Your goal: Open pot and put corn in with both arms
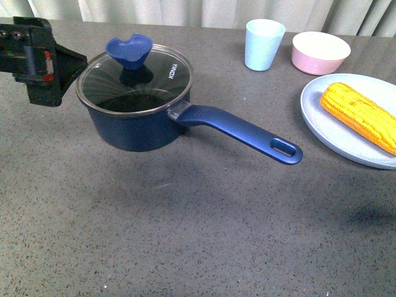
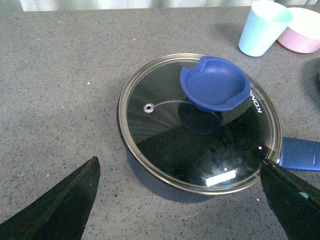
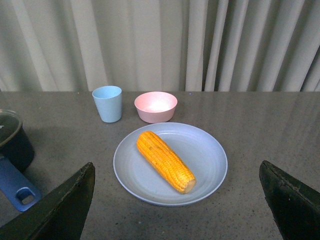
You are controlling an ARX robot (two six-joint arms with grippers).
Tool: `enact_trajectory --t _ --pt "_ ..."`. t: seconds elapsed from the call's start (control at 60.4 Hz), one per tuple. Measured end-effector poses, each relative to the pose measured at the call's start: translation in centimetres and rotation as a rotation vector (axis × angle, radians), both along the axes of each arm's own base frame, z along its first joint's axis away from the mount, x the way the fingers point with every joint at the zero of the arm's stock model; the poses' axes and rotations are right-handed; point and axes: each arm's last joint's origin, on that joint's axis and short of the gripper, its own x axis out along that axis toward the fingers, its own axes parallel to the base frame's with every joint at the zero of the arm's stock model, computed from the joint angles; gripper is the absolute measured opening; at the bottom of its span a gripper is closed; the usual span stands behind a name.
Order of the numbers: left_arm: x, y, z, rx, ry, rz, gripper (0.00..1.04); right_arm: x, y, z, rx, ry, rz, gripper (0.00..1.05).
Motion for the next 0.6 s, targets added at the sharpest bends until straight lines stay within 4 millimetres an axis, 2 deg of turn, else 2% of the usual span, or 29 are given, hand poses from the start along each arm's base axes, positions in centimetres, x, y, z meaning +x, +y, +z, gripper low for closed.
enact_trajectory --t 0.215,0.596 --pt "1.6 -1.4 -0.6 0.012 -0.034 -0.058 0.96 0.0 0.0 0.0 0.000 0.000 0.000 0.96" --pt "3.0 -3.1 -2.1 0.020 -0.053 -0.177 0.96 0.0 0.0 0.0 0.000 0.000 0.000 0.96"
